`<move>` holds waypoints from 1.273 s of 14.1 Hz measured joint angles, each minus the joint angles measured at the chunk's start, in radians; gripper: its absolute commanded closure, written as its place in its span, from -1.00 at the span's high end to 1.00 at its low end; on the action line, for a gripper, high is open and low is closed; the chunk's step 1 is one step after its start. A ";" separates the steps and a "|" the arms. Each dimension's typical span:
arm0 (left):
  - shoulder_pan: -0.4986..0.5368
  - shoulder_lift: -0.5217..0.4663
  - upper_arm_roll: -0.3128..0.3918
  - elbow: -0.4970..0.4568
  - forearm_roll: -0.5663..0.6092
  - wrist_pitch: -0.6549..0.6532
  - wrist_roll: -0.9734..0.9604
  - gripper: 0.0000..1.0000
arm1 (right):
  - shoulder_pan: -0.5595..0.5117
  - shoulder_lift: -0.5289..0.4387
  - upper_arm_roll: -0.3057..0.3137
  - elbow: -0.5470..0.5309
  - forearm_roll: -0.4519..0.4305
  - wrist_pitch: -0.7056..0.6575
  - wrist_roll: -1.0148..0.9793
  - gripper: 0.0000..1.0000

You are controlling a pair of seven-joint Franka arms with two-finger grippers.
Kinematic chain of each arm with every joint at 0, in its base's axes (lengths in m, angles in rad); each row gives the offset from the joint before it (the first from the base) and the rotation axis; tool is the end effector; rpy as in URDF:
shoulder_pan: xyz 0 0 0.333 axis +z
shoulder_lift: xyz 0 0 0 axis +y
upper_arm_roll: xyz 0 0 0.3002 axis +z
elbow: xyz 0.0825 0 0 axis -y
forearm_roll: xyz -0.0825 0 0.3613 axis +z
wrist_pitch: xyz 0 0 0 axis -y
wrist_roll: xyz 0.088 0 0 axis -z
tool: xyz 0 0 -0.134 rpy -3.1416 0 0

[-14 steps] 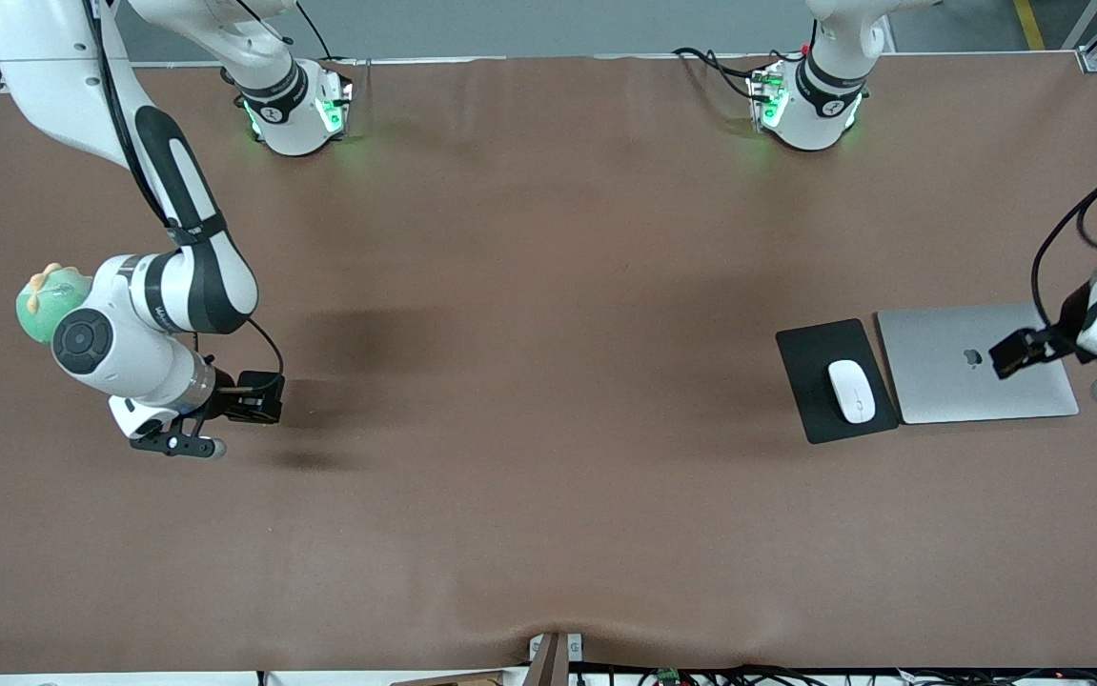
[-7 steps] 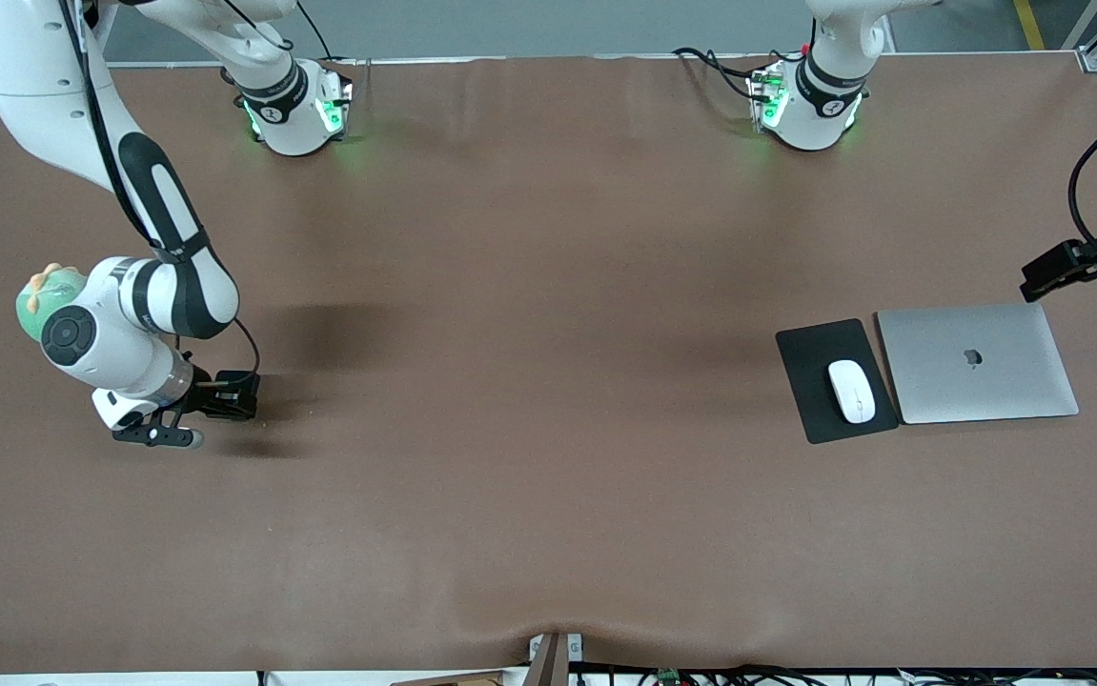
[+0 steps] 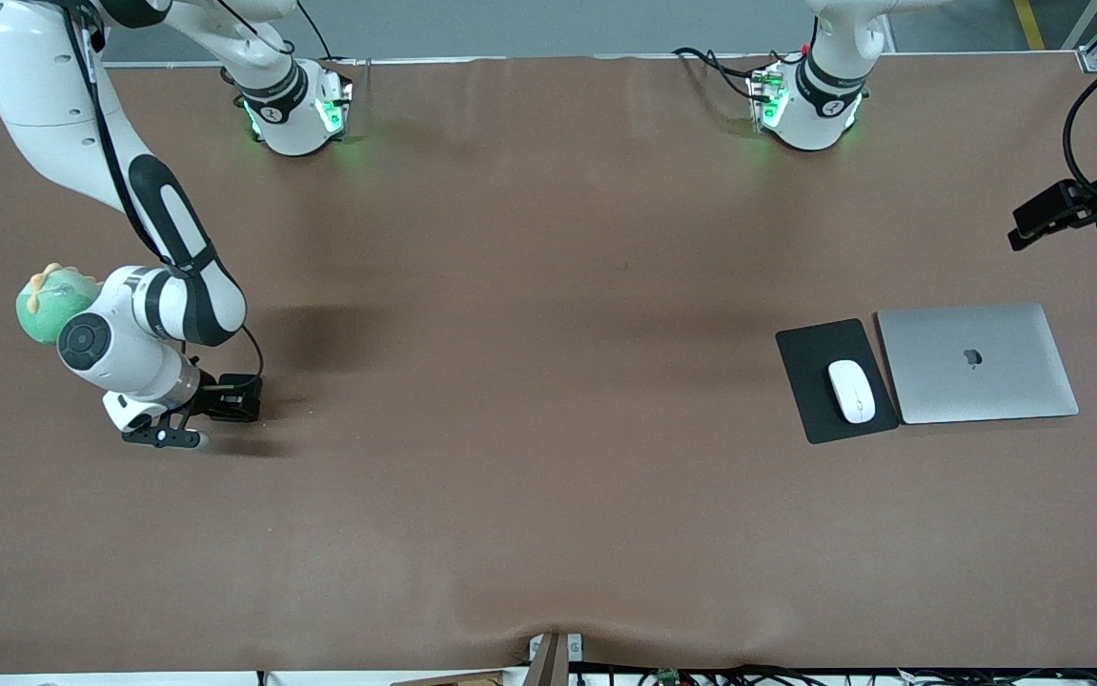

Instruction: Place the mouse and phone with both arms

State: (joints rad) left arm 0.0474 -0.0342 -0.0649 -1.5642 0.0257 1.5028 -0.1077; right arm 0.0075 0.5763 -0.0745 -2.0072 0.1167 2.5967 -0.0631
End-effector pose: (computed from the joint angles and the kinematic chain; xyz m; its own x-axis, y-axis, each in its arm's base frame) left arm 0.5141 -0.0060 0.5967 0.9955 0.0919 -0.0241 0.0911 -0.9954 -0.0307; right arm 0.5827 -0.0404 0.1450 0.9957 -0.0910 0.0167 -0.0906 -0.9957 -0.0204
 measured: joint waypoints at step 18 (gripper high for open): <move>-0.024 -0.018 0.015 -0.007 0.000 -0.010 0.002 1.00 | 0.006 -0.575 0.020 0.283 -0.081 -0.886 -0.009 1.00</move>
State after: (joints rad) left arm 0.0236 -0.0522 -0.0494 -1.5709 0.0252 1.4924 -0.1060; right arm 0.0133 0.0011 -0.0543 -1.7241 0.0362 1.7110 -0.0724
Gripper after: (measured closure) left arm 0.000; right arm 0.000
